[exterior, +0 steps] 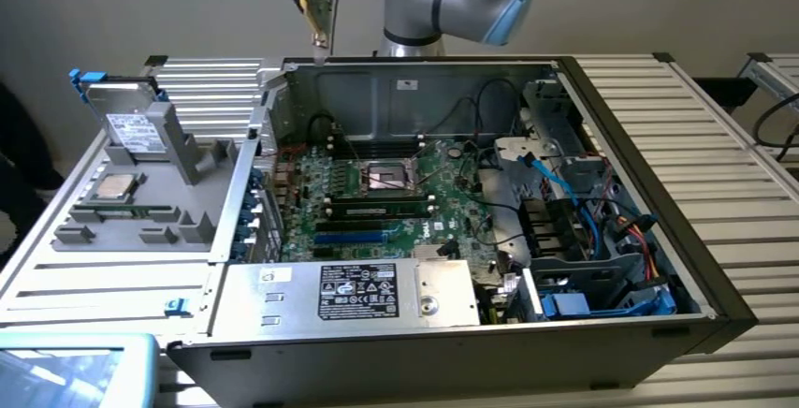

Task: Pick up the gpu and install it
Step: 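Pick up the gpu and move the gpu toward the slot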

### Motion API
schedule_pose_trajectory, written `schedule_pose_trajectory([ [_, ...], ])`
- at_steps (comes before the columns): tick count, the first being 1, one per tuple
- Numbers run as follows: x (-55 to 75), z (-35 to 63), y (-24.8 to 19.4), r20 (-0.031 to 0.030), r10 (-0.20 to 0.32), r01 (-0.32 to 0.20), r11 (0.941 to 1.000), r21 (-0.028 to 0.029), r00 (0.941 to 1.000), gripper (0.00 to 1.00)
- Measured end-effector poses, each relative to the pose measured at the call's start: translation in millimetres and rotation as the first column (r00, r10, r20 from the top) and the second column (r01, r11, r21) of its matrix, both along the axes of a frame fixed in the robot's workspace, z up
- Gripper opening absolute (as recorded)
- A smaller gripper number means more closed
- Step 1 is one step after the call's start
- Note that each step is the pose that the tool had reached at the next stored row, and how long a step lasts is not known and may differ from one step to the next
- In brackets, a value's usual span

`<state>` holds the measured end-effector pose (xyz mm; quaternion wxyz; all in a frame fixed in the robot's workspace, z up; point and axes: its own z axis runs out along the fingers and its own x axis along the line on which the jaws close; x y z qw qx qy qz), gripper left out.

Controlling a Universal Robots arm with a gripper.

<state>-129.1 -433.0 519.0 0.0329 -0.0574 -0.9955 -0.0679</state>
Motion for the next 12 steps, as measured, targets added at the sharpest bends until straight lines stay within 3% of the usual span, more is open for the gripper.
schedule_pose_trajectory([
  [6,25.7,0.1,-2.2,-0.0075,0.0,0.0,1.0,-0.0001,1.0,0.29],
  [10,26.7,0.0,-2.5,-0.0092,0.0,0.0,1.0,0.0,1.0,0.29],
  [12,33.2,-0.2,-2.5,-0.0094,0.0,0.0,1.0,0.0001,1.0,0.29],
])
